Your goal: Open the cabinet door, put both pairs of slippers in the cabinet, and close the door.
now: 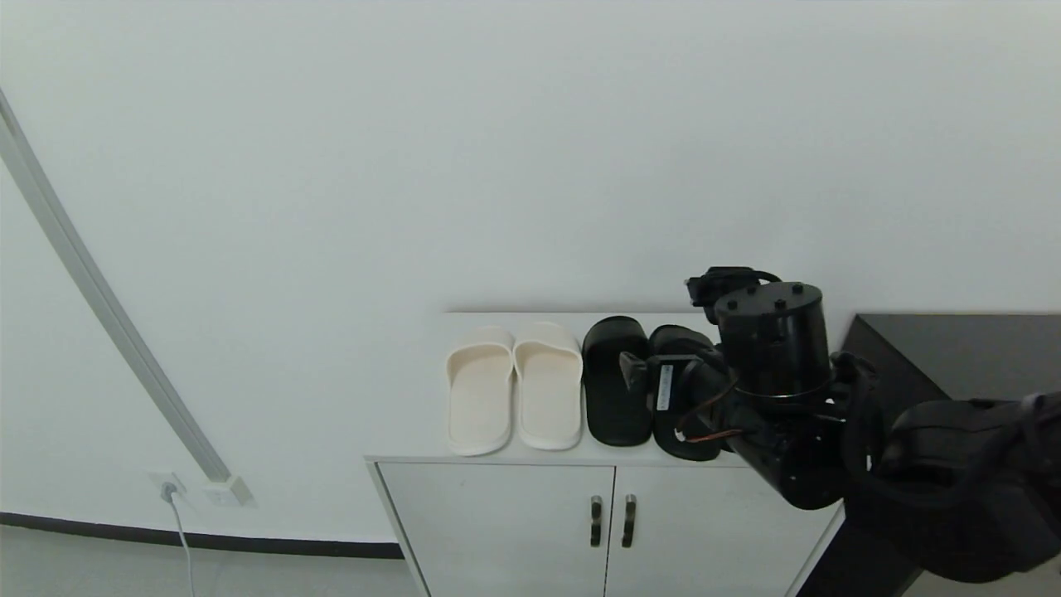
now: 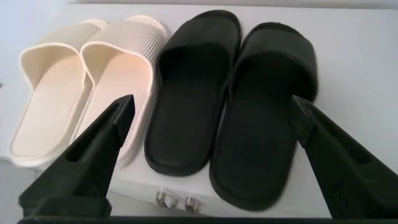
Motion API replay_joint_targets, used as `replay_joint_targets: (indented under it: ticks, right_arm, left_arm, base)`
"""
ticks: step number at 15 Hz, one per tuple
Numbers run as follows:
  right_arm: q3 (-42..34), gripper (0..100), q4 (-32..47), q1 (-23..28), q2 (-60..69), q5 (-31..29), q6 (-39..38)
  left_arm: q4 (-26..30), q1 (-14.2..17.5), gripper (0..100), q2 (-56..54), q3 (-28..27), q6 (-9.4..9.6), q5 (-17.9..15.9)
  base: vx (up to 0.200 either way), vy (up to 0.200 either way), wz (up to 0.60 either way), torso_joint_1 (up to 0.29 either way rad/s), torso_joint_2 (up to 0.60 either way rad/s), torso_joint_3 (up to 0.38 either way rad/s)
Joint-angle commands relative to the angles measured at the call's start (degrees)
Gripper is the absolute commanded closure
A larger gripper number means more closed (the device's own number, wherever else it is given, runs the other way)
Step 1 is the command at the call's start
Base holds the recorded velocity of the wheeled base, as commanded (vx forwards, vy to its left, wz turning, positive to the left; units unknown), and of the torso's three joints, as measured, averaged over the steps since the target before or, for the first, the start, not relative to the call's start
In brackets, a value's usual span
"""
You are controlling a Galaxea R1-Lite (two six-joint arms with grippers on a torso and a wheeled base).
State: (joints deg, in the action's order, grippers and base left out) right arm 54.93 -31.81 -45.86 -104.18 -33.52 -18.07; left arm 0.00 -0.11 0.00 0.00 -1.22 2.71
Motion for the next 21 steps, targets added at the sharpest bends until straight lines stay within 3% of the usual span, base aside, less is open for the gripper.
replay_joint_targets:
  ticks: [1,13,21]
  right_arm:
    - [2.11,0,-1.59,1.04,-6.65,-0.49,0.66]
    - [21.27,0,-1.33,7.89,-24.67,-2.77,2.42]
    - [27.16,0,-1.59,9.91,-29.76,-2.95,3.48]
  left_arm:
    - [0.00,0.02,100,0.00,0.00,-0.01,0.02]
    - [0.00,0.02,100,0.00,0.00,-0.10,0.02]
    - [0.00,0.02,100,0.00,0.00,-0.10,0.02]
  base:
    - [0.000,0.000,0.00,0.000,0.00,0.000]
    - [0.000,0.000,0.00,0.000,0.00,0.000]
    - [0.000,0.000,0.00,0.000,0.00,0.000]
